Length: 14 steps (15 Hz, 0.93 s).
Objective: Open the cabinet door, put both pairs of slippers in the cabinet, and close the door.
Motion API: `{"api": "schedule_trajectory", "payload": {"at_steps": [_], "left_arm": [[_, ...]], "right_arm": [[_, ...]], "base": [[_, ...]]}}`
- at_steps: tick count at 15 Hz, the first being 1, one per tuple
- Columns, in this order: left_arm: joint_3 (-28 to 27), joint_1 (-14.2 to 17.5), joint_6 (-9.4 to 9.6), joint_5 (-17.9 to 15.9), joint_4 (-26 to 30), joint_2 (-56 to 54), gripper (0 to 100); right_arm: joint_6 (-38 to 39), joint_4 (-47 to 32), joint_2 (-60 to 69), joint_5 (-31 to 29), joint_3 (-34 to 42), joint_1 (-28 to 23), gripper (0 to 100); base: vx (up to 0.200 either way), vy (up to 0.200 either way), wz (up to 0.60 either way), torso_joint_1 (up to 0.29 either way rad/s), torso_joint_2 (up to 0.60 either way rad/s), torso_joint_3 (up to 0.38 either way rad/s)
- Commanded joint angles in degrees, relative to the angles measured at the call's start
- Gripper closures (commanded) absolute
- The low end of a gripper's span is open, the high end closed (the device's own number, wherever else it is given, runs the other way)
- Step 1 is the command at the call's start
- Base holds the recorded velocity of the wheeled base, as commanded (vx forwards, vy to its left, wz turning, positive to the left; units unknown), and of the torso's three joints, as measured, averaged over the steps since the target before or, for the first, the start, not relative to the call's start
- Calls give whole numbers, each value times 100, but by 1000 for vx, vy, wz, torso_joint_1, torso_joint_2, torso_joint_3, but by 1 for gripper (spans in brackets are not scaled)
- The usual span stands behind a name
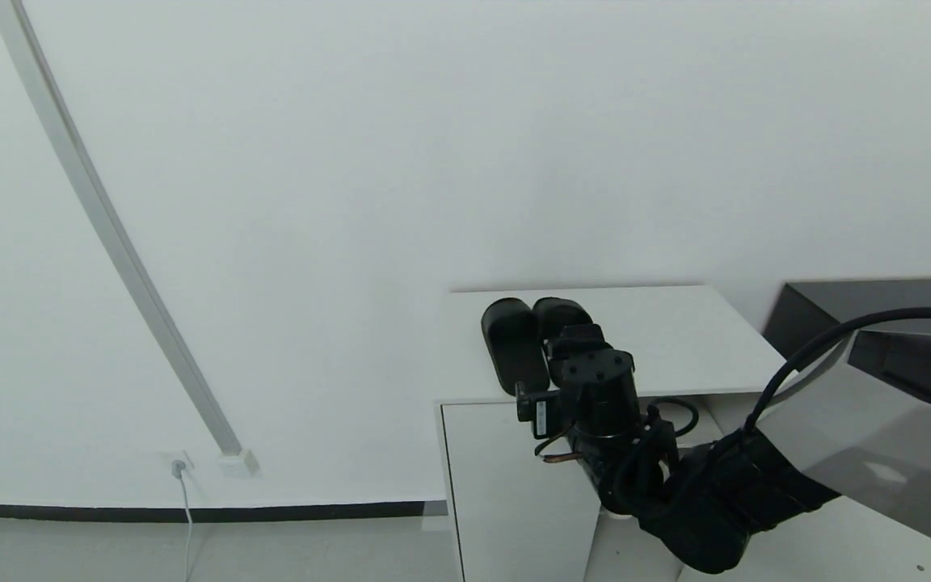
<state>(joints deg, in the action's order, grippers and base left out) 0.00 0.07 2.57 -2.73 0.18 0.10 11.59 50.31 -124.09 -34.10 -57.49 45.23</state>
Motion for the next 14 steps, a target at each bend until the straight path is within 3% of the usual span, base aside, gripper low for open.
{"api": "schedule_trajectory", "payload": {"at_steps": [1, 5, 14], "left_arm": [[0, 1, -2, 1, -1, -1, 100], [0, 1, -11, 1, -1, -1, 100], [0, 1, 6, 1, -1, -1, 100]], "right_arm": [[1, 5, -63, 0, 10, -5, 0], [1, 58, -274, 8, -43, -84, 0], [-69, 330, -1293, 96, -1168, -295, 0]], "base": [[200, 0, 0, 17, 2, 2], [200, 0, 0, 6, 1, -1], [0, 0, 0, 0, 0, 0]]}}
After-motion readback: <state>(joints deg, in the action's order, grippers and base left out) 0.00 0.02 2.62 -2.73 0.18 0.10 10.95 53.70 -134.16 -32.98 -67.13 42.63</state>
